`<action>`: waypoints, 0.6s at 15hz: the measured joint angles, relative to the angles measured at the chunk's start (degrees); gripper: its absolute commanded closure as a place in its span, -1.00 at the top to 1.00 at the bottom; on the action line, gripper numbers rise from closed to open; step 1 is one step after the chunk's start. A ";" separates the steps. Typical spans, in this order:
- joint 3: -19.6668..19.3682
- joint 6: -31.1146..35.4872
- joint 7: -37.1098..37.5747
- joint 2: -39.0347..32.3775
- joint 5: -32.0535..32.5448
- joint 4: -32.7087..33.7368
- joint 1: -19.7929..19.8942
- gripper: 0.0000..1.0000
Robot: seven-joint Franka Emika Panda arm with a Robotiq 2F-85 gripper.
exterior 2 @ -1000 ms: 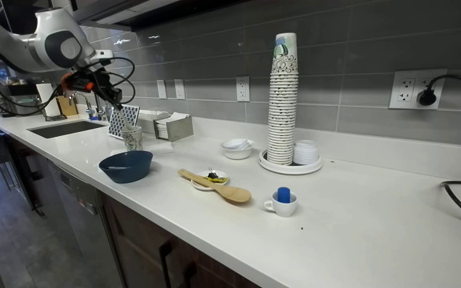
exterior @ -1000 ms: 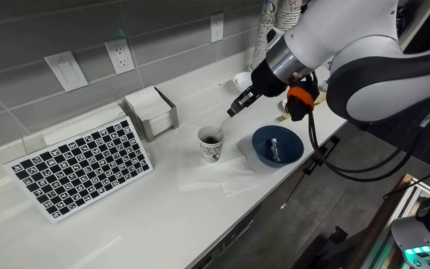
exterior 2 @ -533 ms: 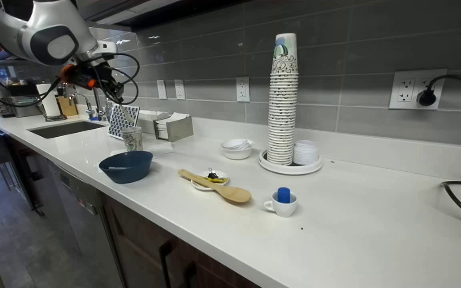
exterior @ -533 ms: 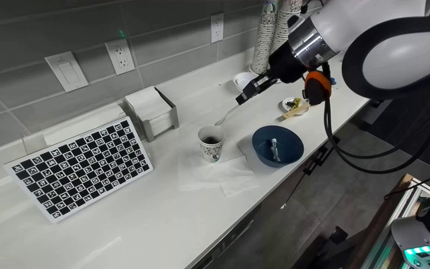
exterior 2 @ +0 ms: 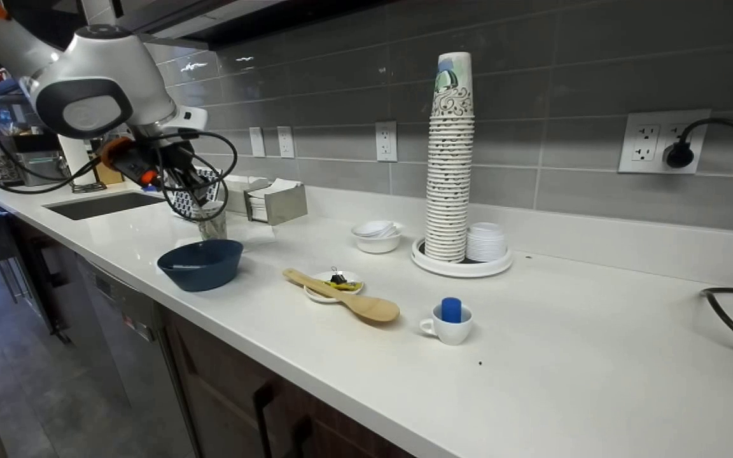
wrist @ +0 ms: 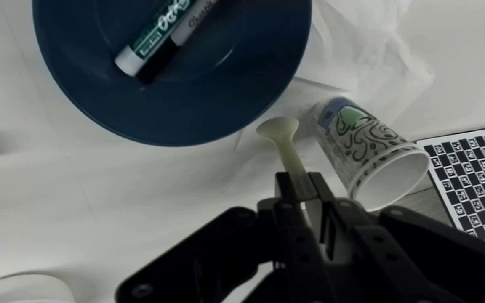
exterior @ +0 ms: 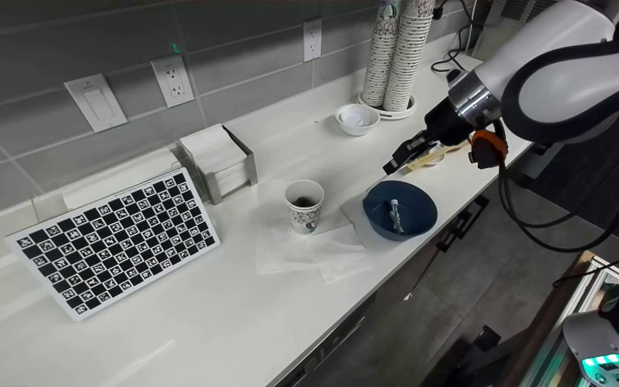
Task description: Remove the plastic spoon from the paper cup and put it in the blue bowl
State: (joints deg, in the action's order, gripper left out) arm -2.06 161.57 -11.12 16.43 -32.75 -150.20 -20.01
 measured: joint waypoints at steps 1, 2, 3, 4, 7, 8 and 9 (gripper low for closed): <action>-1.20 0.55 -1.55 0.01 -2.94 -0.83 -0.76 -0.94; -2.66 1.06 -3.38 0.06 -6.52 -1.32 -1.75 -0.94; -4.41 1.35 -5.58 0.16 -10.71 -1.38 -2.90 -0.94; -6.07 1.47 -7.77 0.37 -14.62 -1.38 -3.91 -0.94; -9.93 1.41 -13.40 1.03 -21.57 -1.39 -5.32 -0.94; -11.05 1.21 -15.39 1.25 -23.26 -1.39 -5.58 -0.94; -12.34 0.67 -17.95 1.64 -25.31 -1.39 -5.93 -0.94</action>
State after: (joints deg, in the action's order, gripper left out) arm -14.40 162.24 -29.08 18.06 -58.07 -151.59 -25.94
